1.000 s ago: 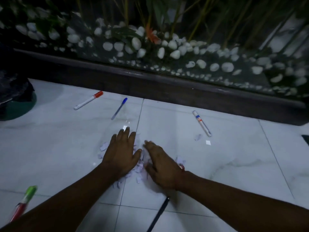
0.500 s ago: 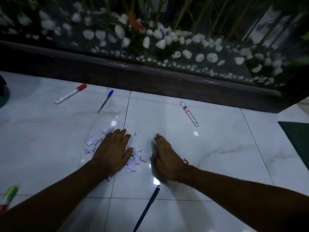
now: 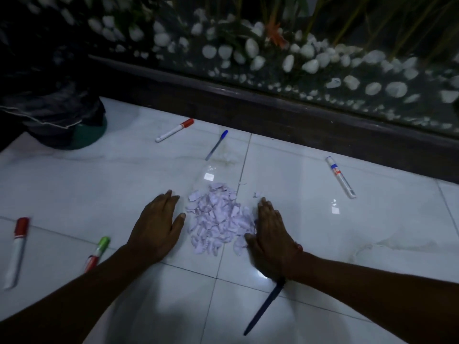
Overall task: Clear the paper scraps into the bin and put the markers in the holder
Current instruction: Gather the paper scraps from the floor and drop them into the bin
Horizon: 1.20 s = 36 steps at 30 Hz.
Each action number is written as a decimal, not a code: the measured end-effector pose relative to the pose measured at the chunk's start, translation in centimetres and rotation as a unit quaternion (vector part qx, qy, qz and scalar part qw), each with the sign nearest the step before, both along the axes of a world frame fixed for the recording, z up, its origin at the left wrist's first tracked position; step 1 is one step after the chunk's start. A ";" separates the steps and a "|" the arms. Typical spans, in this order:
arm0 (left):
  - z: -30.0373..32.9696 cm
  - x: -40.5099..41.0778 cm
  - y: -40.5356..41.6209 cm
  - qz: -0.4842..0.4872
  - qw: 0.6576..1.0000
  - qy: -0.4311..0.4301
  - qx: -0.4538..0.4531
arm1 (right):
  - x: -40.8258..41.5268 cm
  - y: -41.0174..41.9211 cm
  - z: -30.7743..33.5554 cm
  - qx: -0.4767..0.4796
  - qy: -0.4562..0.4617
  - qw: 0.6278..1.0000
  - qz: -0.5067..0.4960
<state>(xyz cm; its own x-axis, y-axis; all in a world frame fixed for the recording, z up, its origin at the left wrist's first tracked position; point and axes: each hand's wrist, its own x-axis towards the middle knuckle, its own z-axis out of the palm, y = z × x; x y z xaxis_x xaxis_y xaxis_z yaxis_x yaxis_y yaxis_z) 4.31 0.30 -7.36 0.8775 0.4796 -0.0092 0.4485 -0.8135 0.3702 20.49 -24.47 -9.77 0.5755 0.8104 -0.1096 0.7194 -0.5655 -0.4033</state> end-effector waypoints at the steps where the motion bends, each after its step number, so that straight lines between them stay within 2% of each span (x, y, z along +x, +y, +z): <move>1: -0.2 -0.5 0.1 -0.003 1.000 0.006 0.002 | -0.4 1.5 0.1 0.002 0.021 1.000 0.023; 4: -0.6 -1.1 -0.1 -0.014 1.000 0.008 0.014 | -1.4 4.8 1.0 0.053 0.056 0.993 0.087; 7: -0.2 -0.7 -0.6 -0.018 1.000 -0.009 0.008 | -0.8 5.7 2.0 0.100 0.062 0.990 0.081; 9: 0.0 -0.1 -0.8 -0.034 0.999 -0.027 0.012 | 0.5 5.7 2.3 0.117 0.031 0.992 0.048; 11: 0.2 0.9 -0.9 -0.052 0.998 -0.023 0.012 | 2.0 5.6 2.3 0.090 -0.015 0.995 0.050; 17: -0.9 3.3 -2.5 -0.081 0.996 -0.006 0.037 | 1.6 7.0 1.3 0.007 -0.116 0.983 0.142; 25: -2.4 3.2 -3.8 -0.066 0.987 -0.049 0.141 | 0.7 7.6 -0.1 0.105 -0.124 0.962 0.221; 29: -2.7 3.4 -4.4 -0.057 0.987 -0.059 0.137 | 1.3 8.3 0.2 0.126 -0.145 0.950 0.245; 31: -2.8 3.3 -4.7 -0.048 0.987 -0.063 0.138 | 1.4 8.8 0.5 0.095 -0.203 0.939 0.260; 36: -4.0 3.4 -4.4 -0.096 0.979 -0.016 0.180 | 1.3 9.6 1.0 -0.031 -0.234 0.921 0.311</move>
